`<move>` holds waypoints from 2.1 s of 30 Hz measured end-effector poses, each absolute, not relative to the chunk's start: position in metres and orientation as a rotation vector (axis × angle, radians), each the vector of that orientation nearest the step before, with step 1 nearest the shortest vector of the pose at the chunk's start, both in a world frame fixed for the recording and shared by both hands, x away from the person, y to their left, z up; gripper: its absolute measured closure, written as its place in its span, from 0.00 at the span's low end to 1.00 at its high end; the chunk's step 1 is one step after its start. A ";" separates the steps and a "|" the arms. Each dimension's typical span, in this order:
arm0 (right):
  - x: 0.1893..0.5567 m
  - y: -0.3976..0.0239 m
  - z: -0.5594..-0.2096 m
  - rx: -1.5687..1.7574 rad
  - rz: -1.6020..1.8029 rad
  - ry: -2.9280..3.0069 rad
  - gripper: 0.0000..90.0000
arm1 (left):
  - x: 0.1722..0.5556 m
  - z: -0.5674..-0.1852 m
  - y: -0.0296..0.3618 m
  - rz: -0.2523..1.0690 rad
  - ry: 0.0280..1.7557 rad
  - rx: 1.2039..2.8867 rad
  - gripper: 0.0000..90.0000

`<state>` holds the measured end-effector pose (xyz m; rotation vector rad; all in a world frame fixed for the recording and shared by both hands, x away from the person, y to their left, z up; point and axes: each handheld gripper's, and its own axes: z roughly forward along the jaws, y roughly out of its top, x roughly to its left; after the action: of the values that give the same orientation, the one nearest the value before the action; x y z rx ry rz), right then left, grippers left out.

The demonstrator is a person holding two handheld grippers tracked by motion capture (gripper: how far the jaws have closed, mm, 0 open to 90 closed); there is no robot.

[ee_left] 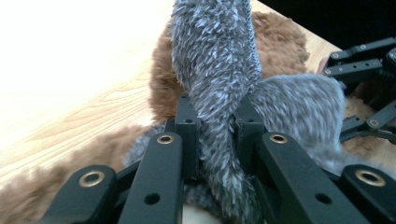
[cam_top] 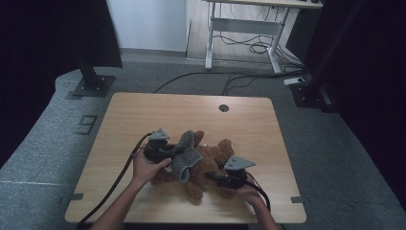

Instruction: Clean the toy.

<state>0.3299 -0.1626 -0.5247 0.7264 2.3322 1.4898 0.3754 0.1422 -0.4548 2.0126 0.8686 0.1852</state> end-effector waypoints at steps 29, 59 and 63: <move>0.332 -0.165 -0.526 0.751 1.513 2.332 0.58 | 0.394 -0.500 0.239 0.169 1.210 1.988 0.86; 0.336 -0.166 -0.529 0.791 1.530 2.321 0.58 | 0.388 -0.452 0.042 0.037 0.779 2.051 0.86; 0.337 -0.166 -0.530 0.804 1.536 2.317 0.58 | 0.393 -0.454 0.043 0.114 0.813 2.097 0.86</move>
<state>0.3371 -0.1663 -0.5298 0.8044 2.3168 1.5359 0.3934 0.0434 -0.4537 2.0973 0.8133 0.1138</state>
